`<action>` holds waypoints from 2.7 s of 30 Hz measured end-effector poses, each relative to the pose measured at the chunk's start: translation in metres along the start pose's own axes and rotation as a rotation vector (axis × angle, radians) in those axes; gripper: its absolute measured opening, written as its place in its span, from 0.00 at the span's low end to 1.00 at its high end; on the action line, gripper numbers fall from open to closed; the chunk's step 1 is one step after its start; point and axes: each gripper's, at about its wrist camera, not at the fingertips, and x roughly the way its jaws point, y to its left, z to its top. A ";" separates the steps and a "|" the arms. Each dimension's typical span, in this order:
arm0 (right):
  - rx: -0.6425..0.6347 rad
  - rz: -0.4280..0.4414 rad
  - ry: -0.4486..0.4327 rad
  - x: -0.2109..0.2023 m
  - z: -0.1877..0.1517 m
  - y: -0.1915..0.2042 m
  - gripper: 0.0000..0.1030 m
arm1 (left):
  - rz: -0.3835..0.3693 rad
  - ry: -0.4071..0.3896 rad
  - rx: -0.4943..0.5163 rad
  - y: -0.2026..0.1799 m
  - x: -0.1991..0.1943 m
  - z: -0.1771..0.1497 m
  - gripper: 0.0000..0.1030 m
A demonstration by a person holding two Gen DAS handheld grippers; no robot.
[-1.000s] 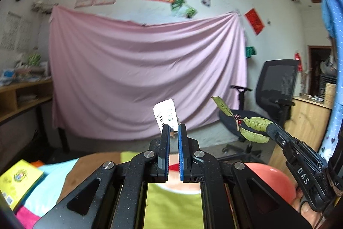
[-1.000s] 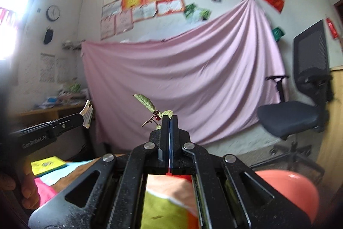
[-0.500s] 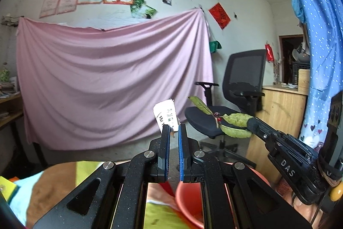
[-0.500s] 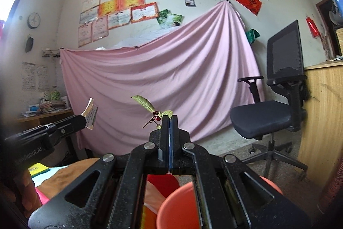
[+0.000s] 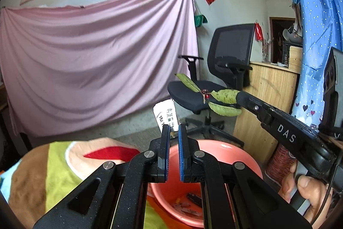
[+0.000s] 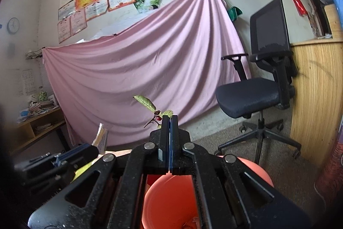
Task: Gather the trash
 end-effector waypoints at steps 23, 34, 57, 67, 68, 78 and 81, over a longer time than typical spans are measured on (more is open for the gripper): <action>0.094 -0.016 0.178 0.027 -0.016 -0.030 0.73 | -0.063 0.155 -0.105 -0.002 0.047 -0.003 0.06; 0.088 -0.018 0.207 0.033 -0.020 -0.031 0.76 | -0.025 0.158 -0.152 0.018 0.042 -0.004 0.07; 0.021 -0.044 0.177 0.031 -0.018 -0.009 1.00 | 0.119 0.088 -0.260 0.073 -0.003 -0.009 0.60; -0.003 -0.047 0.104 0.017 -0.019 0.013 1.00 | 0.258 0.015 -0.324 0.104 -0.046 -0.020 0.94; -0.007 -0.049 0.099 0.017 -0.020 0.016 1.00 | 0.267 0.012 -0.326 0.107 -0.048 -0.021 0.95; -0.020 -0.023 0.049 0.007 -0.029 0.040 1.00 | 0.334 -0.013 -0.308 0.119 -0.080 -0.034 0.97; -0.024 -0.007 0.036 -0.001 -0.032 0.047 1.00 | 0.348 -0.016 -0.300 0.120 -0.091 -0.039 0.97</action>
